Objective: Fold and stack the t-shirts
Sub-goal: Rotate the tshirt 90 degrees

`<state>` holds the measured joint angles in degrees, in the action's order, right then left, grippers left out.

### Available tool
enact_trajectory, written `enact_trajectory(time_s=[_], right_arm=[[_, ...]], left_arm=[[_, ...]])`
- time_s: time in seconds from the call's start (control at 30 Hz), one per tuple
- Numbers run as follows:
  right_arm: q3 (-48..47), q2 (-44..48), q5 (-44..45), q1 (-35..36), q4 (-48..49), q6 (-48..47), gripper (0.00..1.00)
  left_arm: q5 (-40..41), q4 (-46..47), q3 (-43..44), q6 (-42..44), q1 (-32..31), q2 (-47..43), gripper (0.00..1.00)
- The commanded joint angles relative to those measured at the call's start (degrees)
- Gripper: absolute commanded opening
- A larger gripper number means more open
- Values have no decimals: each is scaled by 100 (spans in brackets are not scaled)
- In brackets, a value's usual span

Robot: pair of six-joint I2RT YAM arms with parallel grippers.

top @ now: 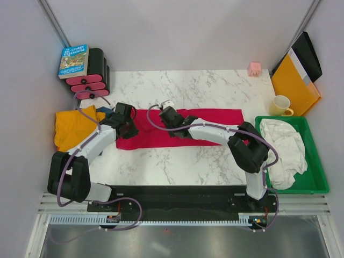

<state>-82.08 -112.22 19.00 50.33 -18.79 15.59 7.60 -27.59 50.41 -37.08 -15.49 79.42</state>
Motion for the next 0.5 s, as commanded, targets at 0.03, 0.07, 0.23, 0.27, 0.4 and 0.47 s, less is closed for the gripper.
enact_trajectory(time_s=[0.03,0.07,0.23,0.27,0.4,0.47], right_arm=[[631,271,393,-58,190,365,26],[780,254,393,-75,287,383,25],[983,43,193,-190,524,567,15],[1001,-53,157,-216,542,637,14],[1080,-186,-11,-216,569,743,12],[1194,-142,-89,-216,630,770,11]], left_arm=[[58,246,302,60,2,196,21],[67,263,329,61,2,258,21],[-38,316,539,17,2,530,22],[-91,386,566,17,2,609,24],[-355,492,733,-10,-33,917,30],[-408,518,856,-1,-51,1049,31]])
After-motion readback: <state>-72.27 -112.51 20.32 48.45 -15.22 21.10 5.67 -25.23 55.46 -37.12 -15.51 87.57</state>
